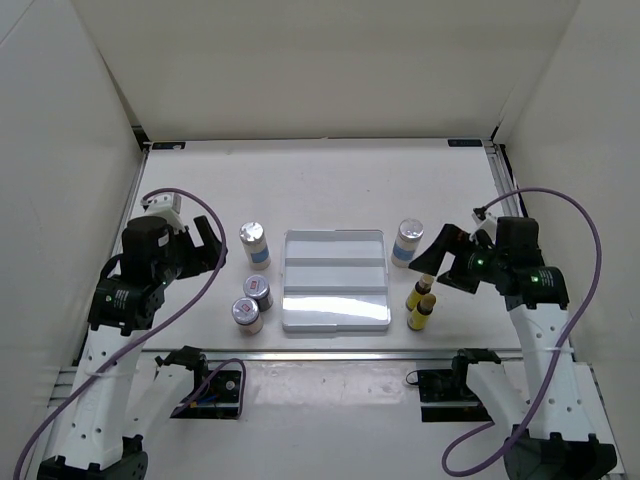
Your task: Organize the condiment bottles
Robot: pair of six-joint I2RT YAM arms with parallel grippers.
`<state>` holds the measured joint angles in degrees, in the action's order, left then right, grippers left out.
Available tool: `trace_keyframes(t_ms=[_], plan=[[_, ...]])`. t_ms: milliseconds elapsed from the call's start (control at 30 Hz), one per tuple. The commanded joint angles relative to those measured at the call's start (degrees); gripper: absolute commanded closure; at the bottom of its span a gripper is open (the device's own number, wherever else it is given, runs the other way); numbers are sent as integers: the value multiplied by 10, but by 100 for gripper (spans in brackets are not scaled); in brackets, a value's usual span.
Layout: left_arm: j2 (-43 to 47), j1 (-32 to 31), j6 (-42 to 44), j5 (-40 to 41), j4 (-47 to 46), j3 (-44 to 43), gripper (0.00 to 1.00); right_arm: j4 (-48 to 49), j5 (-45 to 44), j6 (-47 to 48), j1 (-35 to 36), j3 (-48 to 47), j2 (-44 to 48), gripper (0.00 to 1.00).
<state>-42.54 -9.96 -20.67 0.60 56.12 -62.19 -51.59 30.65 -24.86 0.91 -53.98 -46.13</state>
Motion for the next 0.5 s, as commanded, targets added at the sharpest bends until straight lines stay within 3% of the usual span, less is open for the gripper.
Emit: trace_keyframes(t_ms=[0, 333, 400, 467], plan=[[0, -2, -5, 5, 6, 1, 0, -37, -84, 17, 10, -10, 34, 0], [0, -2, -11, 16, 6, 6, 0, -71, -210, 21, 52, -20, 1, 0], [0, -2, -17, 21, 6, 6, 0, -66, -238, 16, 71, -14, -12, 8], [0, -2, -17, 21, 6, 11, 0, -54, -255, 4, 88, -14, -33, 24]])
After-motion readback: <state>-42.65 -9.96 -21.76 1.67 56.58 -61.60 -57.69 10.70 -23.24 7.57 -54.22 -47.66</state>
